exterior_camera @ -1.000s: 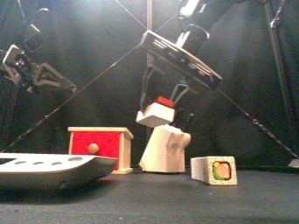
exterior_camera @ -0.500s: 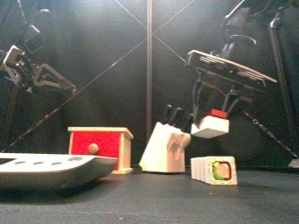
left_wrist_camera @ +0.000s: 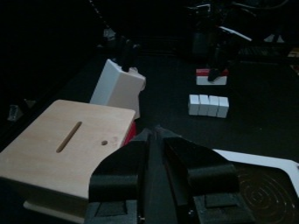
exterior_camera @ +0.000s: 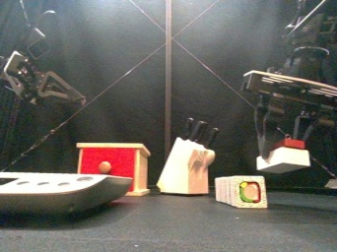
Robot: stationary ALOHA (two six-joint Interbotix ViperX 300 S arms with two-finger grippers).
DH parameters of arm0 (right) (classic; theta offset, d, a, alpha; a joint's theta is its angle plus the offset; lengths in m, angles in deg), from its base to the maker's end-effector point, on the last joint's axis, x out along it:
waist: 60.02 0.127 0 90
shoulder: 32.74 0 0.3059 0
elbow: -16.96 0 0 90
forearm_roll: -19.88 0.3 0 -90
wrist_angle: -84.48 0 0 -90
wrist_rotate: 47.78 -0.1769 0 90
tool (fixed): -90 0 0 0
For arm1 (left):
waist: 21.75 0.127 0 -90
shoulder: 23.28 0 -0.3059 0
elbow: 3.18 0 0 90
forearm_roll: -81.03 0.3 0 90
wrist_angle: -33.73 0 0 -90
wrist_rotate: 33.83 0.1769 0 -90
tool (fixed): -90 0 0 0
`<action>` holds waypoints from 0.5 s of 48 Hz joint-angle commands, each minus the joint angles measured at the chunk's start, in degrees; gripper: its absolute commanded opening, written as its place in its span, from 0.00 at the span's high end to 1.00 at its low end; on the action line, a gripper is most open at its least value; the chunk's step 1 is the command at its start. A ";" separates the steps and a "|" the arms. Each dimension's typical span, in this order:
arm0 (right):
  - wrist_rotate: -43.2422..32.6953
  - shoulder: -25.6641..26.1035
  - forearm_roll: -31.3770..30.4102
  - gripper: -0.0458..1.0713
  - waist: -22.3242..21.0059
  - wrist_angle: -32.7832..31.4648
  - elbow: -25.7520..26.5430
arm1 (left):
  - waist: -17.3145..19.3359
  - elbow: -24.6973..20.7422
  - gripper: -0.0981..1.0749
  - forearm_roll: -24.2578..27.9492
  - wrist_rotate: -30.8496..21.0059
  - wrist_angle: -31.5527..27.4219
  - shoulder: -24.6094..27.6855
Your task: Put salmon sushi right of white sushi roll
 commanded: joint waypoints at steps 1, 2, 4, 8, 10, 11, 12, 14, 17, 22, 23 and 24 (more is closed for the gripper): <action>-0.18 0.35 0.00 0.29 -0.26 -0.18 -0.18 | 0.18 -0.53 0.41 -0.09 0.09 0.26 0.09; -0.18 0.26 0.00 0.29 -0.26 -0.09 -0.26 | 0.18 -0.62 0.41 -0.09 0.09 0.26 0.00; -0.09 0.09 0.00 0.29 -0.26 0.18 -0.53 | 0.09 -0.62 0.41 -0.09 0.09 0.26 0.09; -0.09 -0.44 0.09 0.29 -0.35 0.53 -0.70 | 0.18 -0.62 0.41 -0.09 0.09 0.26 0.09; -0.18 -0.70 0.09 0.29 -0.35 0.70 -0.88 | 0.18 -0.62 0.41 -0.09 0.09 0.26 0.00; -0.18 -0.88 0.09 0.29 -0.35 0.97 -1.05 | 0.09 -0.62 0.41 0.00 0.09 0.18 0.00; -0.18 -1.05 0.09 0.29 -0.35 1.05 -1.14 | 0.18 -0.62 0.41 -0.09 0.09 0.18 0.00; -0.18 -1.32 0.18 0.29 -0.35 1.41 -1.32 | 0.18 -0.62 0.41 0.00 0.09 0.26 0.00; -0.18 -1.76 0.18 0.29 -0.44 1.67 -1.49 | 0.09 -0.62 0.41 -0.09 0.09 0.18 0.00; -0.18 -2.55 0.18 0.29 -0.53 1.85 -1.67 | 0.18 -0.62 0.41 0.00 0.09 0.26 0.09; -0.18 -2.72 0.18 0.29 -0.53 1.93 -1.67 | 0.18 -0.62 0.41 -0.09 0.09 0.26 0.09; -0.18 -2.81 0.09 0.29 -0.62 1.93 -1.67 | 0.18 -0.62 0.41 -0.09 0.09 0.18 0.00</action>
